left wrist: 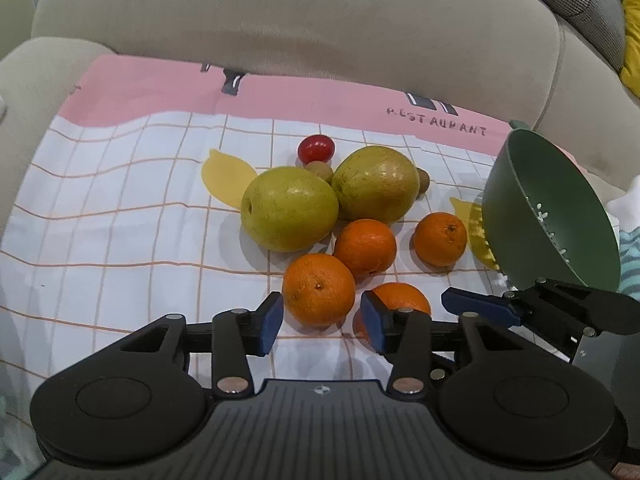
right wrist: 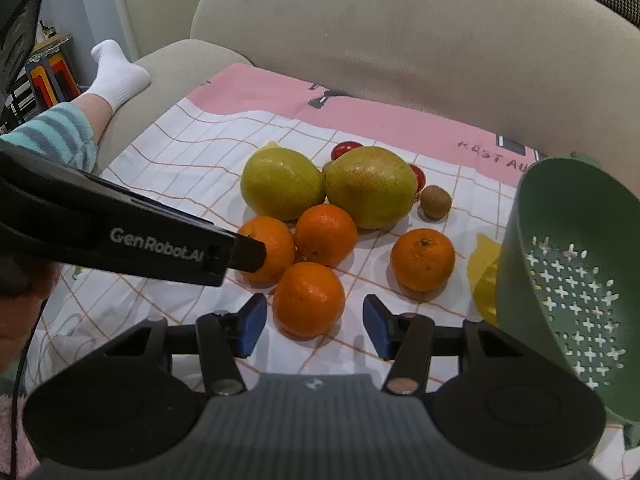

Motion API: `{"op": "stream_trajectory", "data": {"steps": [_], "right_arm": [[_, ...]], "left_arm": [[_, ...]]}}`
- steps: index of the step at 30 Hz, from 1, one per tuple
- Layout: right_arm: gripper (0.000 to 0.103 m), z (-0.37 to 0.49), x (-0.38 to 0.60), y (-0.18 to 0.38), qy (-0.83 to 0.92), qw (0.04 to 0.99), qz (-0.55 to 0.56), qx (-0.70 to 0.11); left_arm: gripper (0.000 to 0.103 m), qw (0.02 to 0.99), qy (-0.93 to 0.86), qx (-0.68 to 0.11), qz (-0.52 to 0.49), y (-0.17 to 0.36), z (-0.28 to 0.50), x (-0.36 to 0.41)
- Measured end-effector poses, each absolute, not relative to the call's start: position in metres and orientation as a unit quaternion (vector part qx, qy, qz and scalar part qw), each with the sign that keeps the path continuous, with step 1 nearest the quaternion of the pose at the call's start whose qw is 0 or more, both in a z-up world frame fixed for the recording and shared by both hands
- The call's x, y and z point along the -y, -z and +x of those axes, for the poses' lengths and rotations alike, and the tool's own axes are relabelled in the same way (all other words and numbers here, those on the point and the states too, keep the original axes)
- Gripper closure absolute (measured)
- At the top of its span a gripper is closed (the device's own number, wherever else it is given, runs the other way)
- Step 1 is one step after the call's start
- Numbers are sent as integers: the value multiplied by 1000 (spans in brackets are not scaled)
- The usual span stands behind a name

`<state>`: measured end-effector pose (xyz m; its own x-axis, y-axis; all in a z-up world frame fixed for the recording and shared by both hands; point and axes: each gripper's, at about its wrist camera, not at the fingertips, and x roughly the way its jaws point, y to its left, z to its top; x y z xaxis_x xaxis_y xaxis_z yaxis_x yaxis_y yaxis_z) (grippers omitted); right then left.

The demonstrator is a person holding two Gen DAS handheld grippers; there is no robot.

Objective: Organize fruits
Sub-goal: 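Grasp an orange with the left tool while the right tool grasps another orange, then carry both oranges over the green colander and open both tools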

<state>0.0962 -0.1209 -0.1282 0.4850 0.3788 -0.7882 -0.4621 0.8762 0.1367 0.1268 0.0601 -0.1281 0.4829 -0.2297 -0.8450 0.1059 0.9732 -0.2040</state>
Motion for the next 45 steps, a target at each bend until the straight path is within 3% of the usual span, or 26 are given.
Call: {"op": "stream_trajectory", "data": {"steps": [8, 12, 18, 26, 45], "right_arm": [[52, 107, 116, 139, -247, 854, -45, -455], [59, 107, 114, 143, -251, 853, -49, -456], [60, 108, 110, 146, -248, 853, -54, -455], [62, 104, 110, 140, -246, 855, -57, -453], [62, 75, 151, 85, -219, 886, -71, -403]], "left_arm": [[47, 854, 102, -504, -80, 145, 138, -63], [46, 854, 104, -501, -90, 147, 140, -65], [47, 855, 107, -497, -102, 152, 142, -67], [51, 858, 107, -490, -108, 151, 140, -68], [52, 879, 131, -448, -100, 88, 101, -46]]}}
